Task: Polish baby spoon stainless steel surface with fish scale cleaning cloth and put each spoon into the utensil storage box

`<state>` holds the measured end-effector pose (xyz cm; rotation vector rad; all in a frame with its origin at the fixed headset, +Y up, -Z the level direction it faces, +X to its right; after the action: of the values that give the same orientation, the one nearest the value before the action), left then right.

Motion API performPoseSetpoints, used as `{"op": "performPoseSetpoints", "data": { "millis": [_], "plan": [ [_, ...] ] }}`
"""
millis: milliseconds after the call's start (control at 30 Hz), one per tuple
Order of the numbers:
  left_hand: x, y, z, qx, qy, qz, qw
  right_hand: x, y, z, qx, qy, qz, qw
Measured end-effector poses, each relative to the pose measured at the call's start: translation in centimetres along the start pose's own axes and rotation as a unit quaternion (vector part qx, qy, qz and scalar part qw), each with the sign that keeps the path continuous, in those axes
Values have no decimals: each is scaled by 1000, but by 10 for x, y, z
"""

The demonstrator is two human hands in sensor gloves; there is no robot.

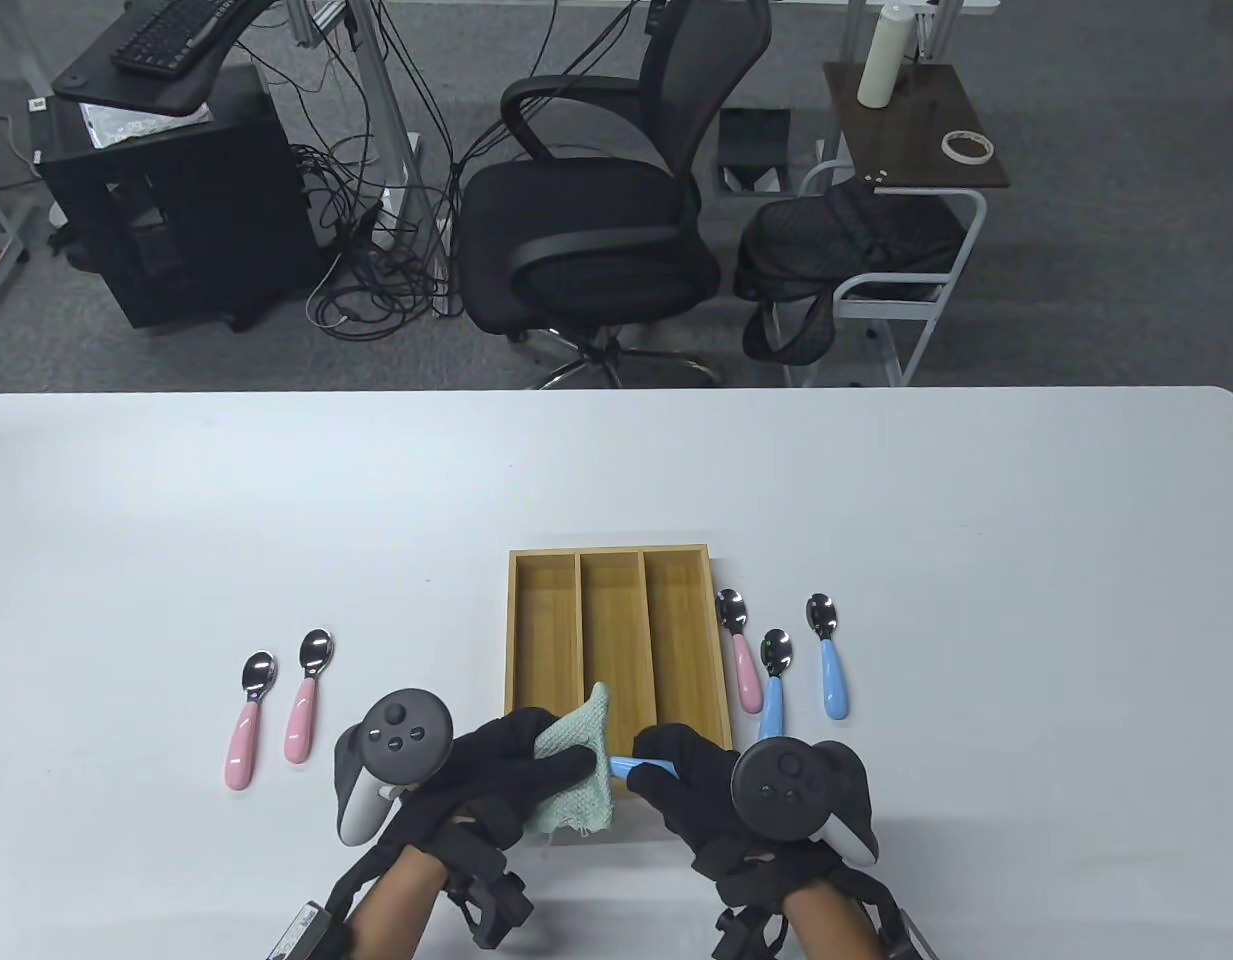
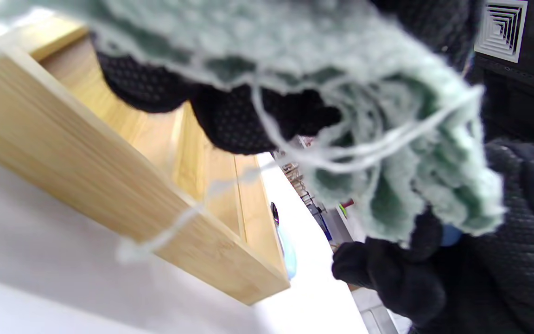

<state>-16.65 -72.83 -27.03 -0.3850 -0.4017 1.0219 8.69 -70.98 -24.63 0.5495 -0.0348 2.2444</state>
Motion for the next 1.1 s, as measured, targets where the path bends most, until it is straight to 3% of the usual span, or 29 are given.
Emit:
{"op": "performPoseSetpoints", "data": {
  "millis": [233, 400, 533, 600, 833, 1000, 1100],
  "plan": [
    [7, -1, 4, 35, -7, -11, 999, -6, 0, -2, -2, 16, -30, 999],
    [2, -3, 1, -2, -16, 67, 998, -12, -1, -4, 1, 24, -45, 999],
    [-2, -4, 0, -47, -27, 169, 984, -13, -5, -2, -9, 26, -63, 998],
    [-3, -4, 0, -50, -26, 182, 982, -15, -4, -3, -6, 31, -74, 997],
    [-4, -3, 2, -7, -2, 113, 994, -14, 1, -3, 23, 33, -71, 997],
    [5, 1, 7, 51, -9, -30, 998, -12, 9, -5, 75, 34, -38, 996],
    [7, 1, 6, 56, -13, -47, 997, -12, 17, -6, 115, 35, -32, 992]
  ]
}}
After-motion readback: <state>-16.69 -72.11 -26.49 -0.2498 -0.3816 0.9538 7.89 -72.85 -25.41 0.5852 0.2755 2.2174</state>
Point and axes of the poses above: the tracker on the back of each hand, its own x axis roughly to the thumb side, its own z axis roughly from the fingertips to the wrist, y = z × x, the point moved 1 cm from there along -z, roughly from the wrist to the fingertips, and after that the axes turned 10 degrees about -x, right-handed, at the moved point
